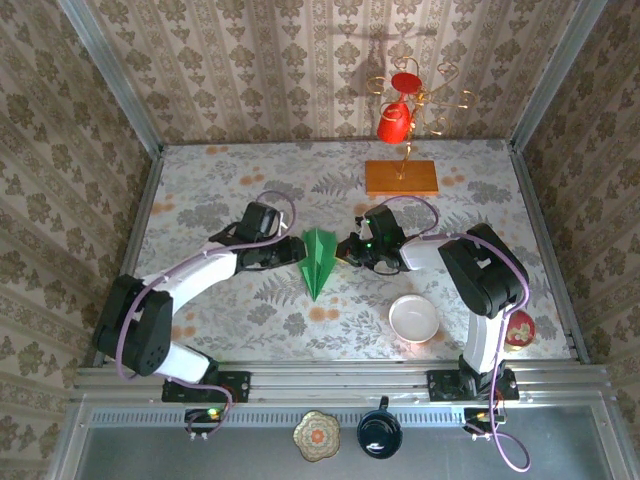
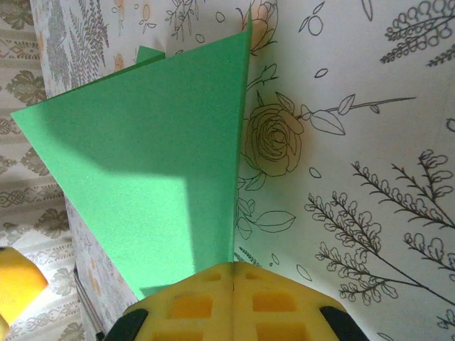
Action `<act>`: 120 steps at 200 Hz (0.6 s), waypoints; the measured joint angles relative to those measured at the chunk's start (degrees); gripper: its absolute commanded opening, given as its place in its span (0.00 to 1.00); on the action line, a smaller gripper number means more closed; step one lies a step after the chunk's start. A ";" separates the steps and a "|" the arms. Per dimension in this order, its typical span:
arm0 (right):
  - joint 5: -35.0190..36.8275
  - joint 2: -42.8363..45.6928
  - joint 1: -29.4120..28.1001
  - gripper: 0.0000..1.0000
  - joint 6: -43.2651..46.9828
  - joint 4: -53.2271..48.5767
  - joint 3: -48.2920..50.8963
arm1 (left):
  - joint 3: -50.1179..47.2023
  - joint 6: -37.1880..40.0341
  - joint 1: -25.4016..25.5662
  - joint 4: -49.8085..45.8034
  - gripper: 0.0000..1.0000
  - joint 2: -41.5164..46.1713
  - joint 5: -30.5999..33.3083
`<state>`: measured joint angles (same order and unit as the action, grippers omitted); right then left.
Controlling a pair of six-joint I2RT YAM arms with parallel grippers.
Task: Fold a paper plane with a square sheet of paper (pick it up from the middle)
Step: Turn over a paper plane at the center of the table, then move the paper plane to the top-center of the table.
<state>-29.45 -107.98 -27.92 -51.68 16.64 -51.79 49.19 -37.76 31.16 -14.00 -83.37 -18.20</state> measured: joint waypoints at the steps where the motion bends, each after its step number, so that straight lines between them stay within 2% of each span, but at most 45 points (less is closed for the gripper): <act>1: 0.00 0.00 0.00 0.03 0.00 0.00 0.00 | 0.00 0.00 0.04 -0.02 0.38 -0.04 0.00; 68: -0.17 0.00 -0.09 0.03 -0.50 0.00 0.00 | 1.73 0.00 1.25 -0.61 0.38 -7.13 -0.44; 120: -0.17 0.00 -0.09 0.03 -0.61 0.00 0.00 | 2.99 0.02 2.67 -0.57 0.39 -9.05 -2.23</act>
<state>-29.63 -107.98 -28.01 -52.29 16.64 -51.79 52.18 -37.74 33.82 -14.57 -92.42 -20.43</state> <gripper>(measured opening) 0.063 0.379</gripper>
